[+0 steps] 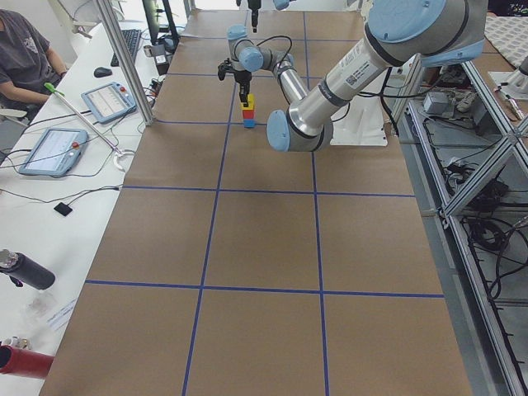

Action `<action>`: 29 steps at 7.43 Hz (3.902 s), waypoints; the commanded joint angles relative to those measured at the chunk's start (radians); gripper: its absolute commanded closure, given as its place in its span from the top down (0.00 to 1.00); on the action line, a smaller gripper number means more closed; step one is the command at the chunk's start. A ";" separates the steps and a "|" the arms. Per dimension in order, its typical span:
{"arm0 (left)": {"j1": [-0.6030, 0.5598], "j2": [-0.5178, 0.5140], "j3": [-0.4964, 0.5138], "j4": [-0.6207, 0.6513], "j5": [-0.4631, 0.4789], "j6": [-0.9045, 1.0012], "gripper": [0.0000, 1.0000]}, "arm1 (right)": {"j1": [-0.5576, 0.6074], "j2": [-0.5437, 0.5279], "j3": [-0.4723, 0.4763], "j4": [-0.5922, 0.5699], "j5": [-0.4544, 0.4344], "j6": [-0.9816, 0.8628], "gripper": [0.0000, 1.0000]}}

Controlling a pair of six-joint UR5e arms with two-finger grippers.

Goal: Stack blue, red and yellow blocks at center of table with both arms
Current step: 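Lower the yellow cube onto the red cube with the left gripper, then open the left gripper and withdraw both arms from the stack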

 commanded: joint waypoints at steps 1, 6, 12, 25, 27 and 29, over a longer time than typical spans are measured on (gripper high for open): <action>0.003 -0.001 0.000 -0.001 0.001 -0.003 0.00 | 0.000 0.000 0.000 0.000 0.000 0.000 0.99; 0.006 -0.001 0.000 -0.006 0.001 -0.006 0.00 | 0.000 0.000 -0.002 0.000 -0.001 0.000 0.99; 0.011 0.001 0.004 -0.032 0.003 -0.044 0.99 | 0.000 0.000 -0.005 0.000 -0.001 0.000 0.99; -0.556 0.889 -0.705 0.183 -0.190 0.860 0.99 | 0.002 -0.003 -0.008 0.000 -0.003 -0.002 0.99; -0.732 0.927 -0.541 0.139 -0.270 1.033 0.99 | 0.026 -0.005 0.001 0.000 0.017 -0.008 0.99; -0.834 0.926 -0.439 0.119 -0.278 1.167 0.99 | 0.046 -0.006 0.002 0.000 0.040 -0.011 0.99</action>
